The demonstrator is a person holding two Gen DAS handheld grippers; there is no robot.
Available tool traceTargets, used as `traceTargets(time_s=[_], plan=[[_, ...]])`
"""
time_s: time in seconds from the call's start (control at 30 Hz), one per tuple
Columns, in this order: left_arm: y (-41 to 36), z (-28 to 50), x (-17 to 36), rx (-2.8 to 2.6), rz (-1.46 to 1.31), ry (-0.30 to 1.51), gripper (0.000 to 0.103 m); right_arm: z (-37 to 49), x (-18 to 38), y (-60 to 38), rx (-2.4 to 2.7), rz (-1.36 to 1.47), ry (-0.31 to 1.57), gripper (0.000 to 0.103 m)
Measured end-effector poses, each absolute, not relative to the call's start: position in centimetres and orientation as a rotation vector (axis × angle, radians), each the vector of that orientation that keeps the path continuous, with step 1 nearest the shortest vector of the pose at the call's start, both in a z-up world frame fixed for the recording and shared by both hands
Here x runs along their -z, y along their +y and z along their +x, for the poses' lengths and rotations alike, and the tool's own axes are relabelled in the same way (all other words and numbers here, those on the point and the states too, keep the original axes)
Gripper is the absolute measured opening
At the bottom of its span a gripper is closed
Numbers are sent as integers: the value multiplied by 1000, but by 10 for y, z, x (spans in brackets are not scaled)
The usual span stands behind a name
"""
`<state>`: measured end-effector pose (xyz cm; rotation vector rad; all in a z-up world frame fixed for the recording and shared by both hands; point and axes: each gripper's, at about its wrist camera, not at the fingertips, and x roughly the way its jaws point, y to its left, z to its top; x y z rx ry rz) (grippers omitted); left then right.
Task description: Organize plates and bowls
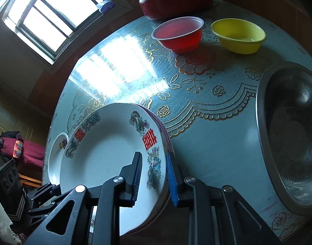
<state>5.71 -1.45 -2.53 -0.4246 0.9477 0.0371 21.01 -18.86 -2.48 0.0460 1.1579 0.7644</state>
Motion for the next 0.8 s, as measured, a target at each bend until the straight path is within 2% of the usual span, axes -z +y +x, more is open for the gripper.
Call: traceTargets(time_s=[0.33,0.5,0.67,0.8], plan=[[-16,46,20,-40,-420,936,36,206,5,-176,-717,-90,1034,25],[-8,35,24,-68,-468,929,36,210,6,-166,-712,-120,1023,25],[-6,24,5,-63,-480,833,36,215,15,-156,-733,-130,1053,25],[-8,31,6,-116,-447,851,36,214,20,-152,-744,-141,1055,29]])
